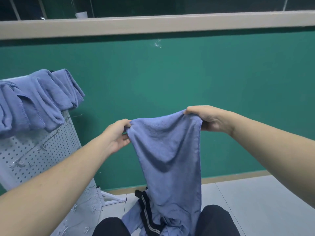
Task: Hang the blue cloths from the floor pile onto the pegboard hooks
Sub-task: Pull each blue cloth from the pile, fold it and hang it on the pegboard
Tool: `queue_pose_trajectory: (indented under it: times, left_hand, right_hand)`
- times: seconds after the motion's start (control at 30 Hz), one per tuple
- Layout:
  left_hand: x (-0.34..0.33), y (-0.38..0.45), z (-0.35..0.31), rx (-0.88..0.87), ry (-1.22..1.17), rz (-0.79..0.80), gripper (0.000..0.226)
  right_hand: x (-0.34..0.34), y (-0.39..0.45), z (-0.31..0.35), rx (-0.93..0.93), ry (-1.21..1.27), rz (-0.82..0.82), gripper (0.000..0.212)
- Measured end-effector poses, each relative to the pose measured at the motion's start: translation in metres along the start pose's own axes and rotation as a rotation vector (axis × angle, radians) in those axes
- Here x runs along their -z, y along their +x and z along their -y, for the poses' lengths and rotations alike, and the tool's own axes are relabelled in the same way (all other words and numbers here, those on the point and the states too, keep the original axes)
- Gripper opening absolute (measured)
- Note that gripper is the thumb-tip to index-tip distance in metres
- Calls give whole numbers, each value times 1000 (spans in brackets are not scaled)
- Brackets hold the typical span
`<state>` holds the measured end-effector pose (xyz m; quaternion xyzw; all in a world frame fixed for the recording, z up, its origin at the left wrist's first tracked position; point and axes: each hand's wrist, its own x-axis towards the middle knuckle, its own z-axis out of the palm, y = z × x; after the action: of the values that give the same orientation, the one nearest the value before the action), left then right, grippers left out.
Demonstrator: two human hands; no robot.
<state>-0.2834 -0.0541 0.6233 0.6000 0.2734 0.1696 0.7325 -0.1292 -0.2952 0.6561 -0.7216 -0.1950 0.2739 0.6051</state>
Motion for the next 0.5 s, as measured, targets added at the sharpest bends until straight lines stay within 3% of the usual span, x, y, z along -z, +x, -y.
queue_pose_trajectory:
  times: [0.07, 0.23, 0.4, 0.5]
  left_hand:
    - [-4, -1, 1, 2, -16, 30, 17]
    - [-22, -8, 3, 9, -77, 107, 14]
    - [-46, -17, 8, -91, 6, 141, 8]
    - [-58, -23, 12, -165, 22, 154, 9]
  right_hand:
    - [-7, -3, 1, -1, -3, 32, 9]
    - [-29, -1, 4, 93, -11, -146, 14]
    - [-50, -5, 4, 152, -108, -121, 28]
    - [-61, -8, 3, 179, -38, -91, 33]
